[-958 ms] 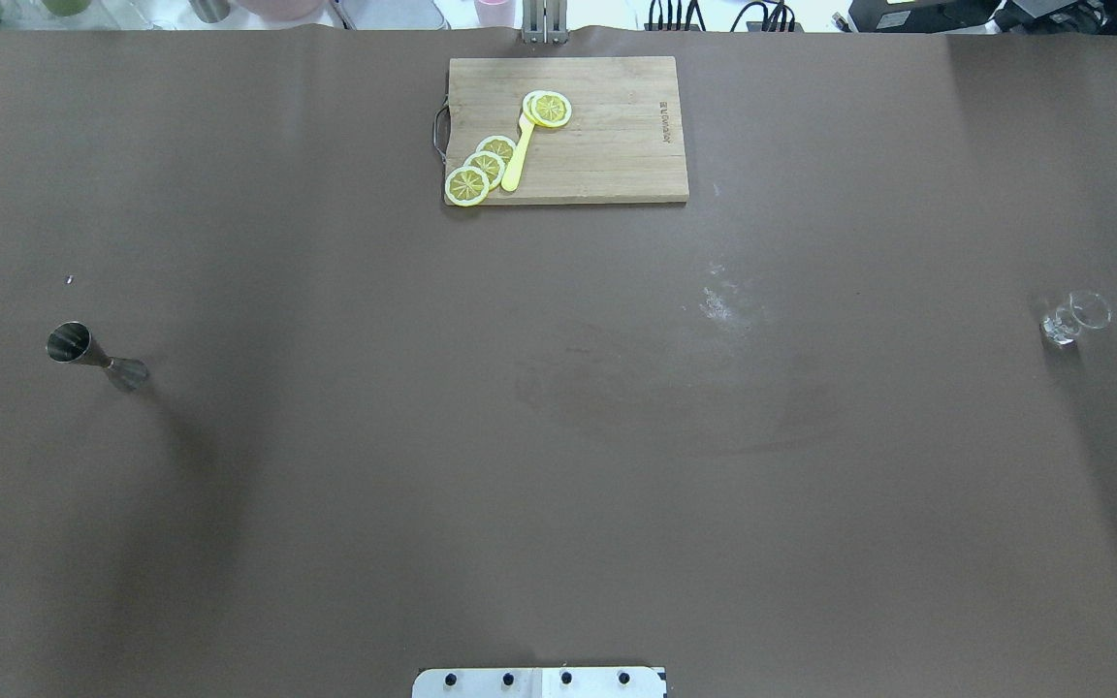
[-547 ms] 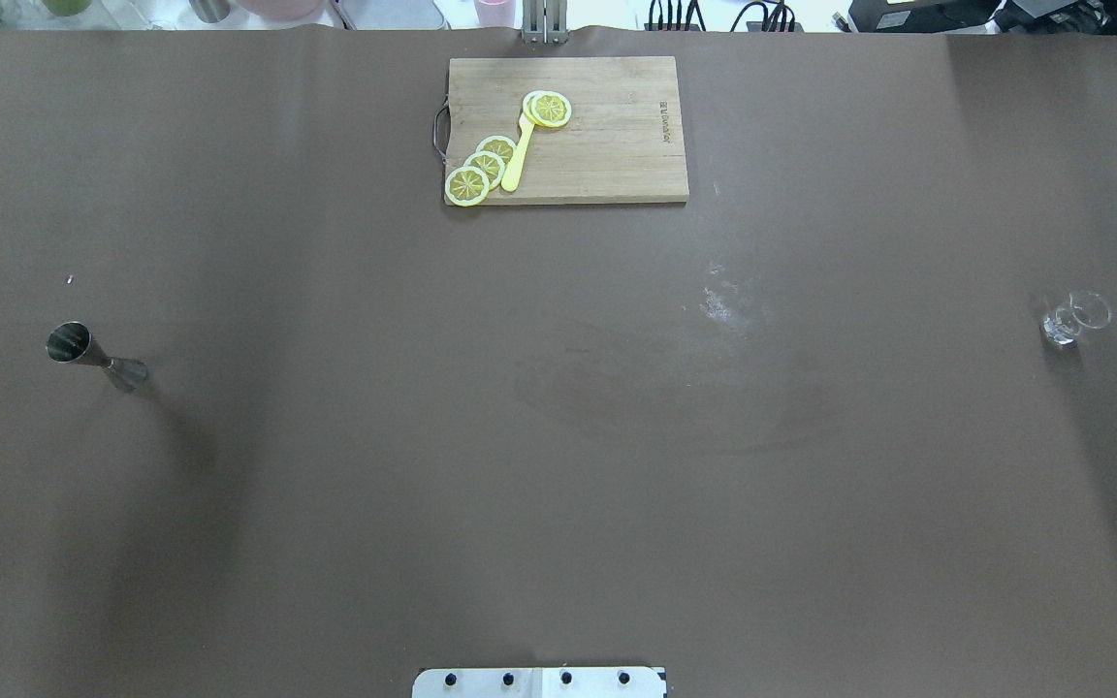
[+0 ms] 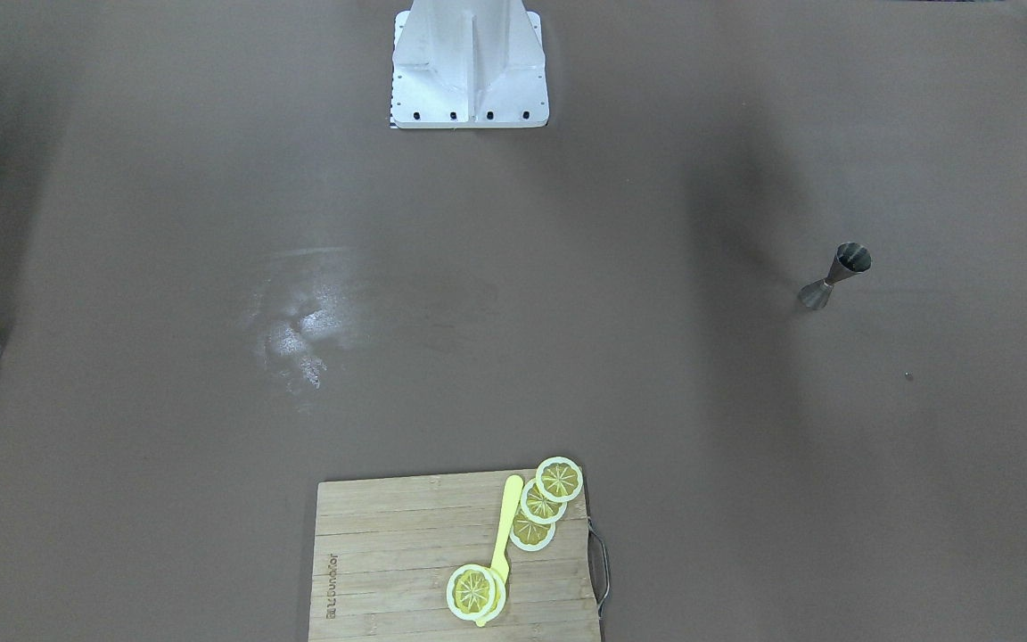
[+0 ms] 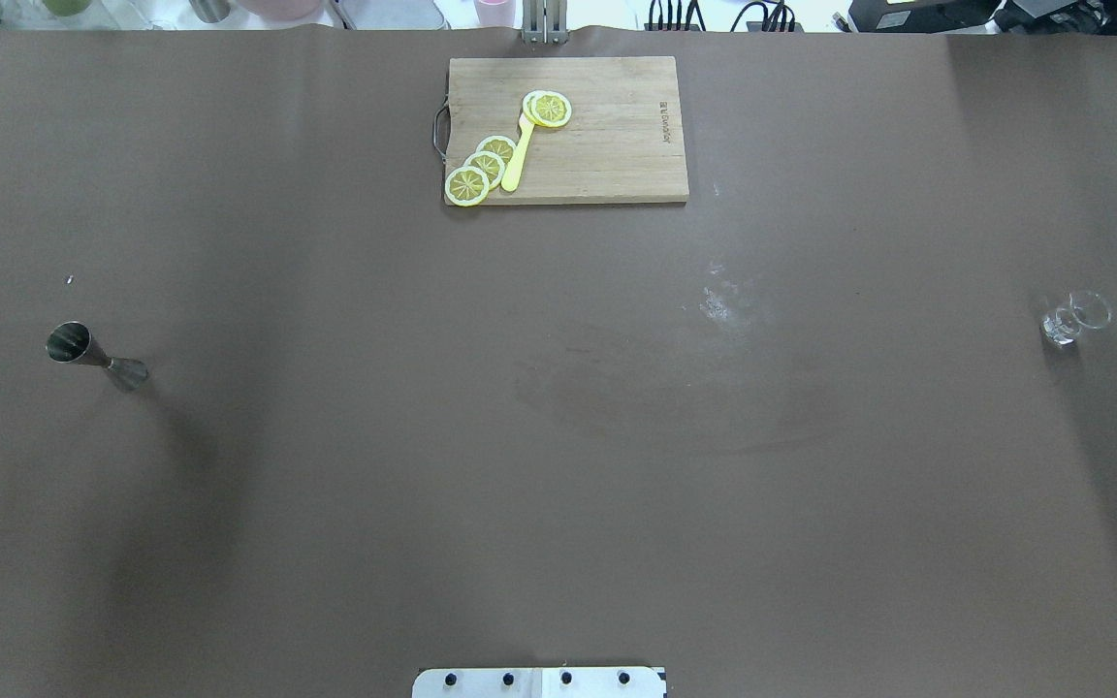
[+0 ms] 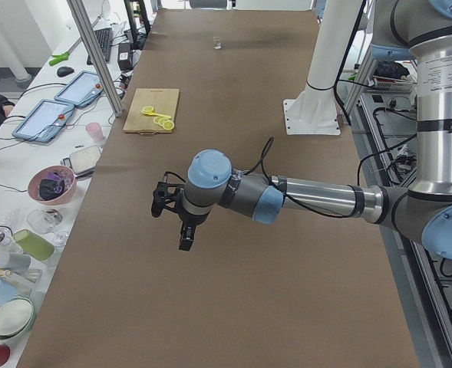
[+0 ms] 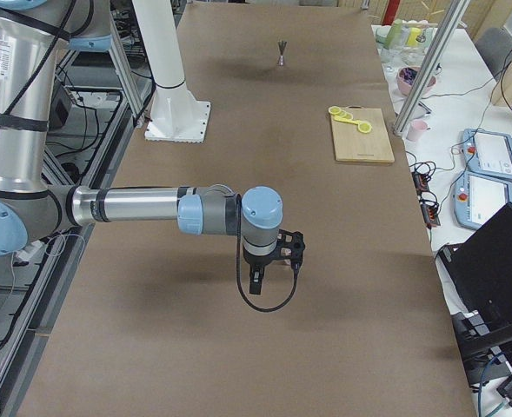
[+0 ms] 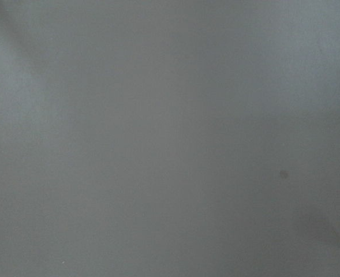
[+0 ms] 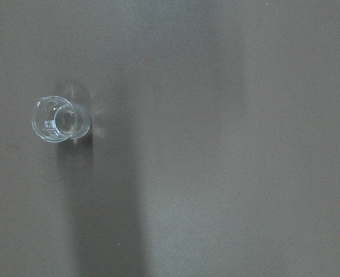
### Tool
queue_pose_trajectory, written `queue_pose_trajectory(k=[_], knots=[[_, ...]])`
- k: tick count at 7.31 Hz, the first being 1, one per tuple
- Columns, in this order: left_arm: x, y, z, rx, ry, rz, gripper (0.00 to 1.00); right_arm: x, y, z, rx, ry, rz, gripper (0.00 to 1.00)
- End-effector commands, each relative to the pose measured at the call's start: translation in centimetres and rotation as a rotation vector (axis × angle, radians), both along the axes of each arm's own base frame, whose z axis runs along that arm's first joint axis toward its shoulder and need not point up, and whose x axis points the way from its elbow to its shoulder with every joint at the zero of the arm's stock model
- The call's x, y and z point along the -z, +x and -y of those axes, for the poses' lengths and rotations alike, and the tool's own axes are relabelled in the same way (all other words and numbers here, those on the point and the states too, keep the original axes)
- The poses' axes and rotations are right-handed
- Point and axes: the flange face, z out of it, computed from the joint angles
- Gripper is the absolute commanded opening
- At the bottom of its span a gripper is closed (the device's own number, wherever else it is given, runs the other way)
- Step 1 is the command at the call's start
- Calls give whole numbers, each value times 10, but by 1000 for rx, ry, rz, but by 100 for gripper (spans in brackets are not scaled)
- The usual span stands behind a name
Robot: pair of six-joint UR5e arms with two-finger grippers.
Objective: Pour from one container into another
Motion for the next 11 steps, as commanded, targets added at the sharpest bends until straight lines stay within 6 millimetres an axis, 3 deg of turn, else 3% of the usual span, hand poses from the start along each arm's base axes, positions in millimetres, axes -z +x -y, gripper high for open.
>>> queue_pose_trajectory(k=[1,3,5,6,7,9,10,11], knots=[[36,1,6,47,45,-14,97,11,-2,14,4,27,5,100],[71,32,9,100,53,40,97,48,-28,56,61,113,8,100],[103,74,10,140,105,33,97,62,-60,70,168,203,-6,100],[114,103,12,182,148,21,97,56,-73,76,194,305,-18,100],[122,135,12,209,172,44,97,26,-75,84,195,406,-8,100],[135,181,1,286,278,56,97,-24,-73,67,192,534,18,100],[132,202,-9,312,326,69,97,-35,-71,54,194,536,23,100],[132,225,-17,341,363,79,97,-31,-73,58,197,549,24,100]])
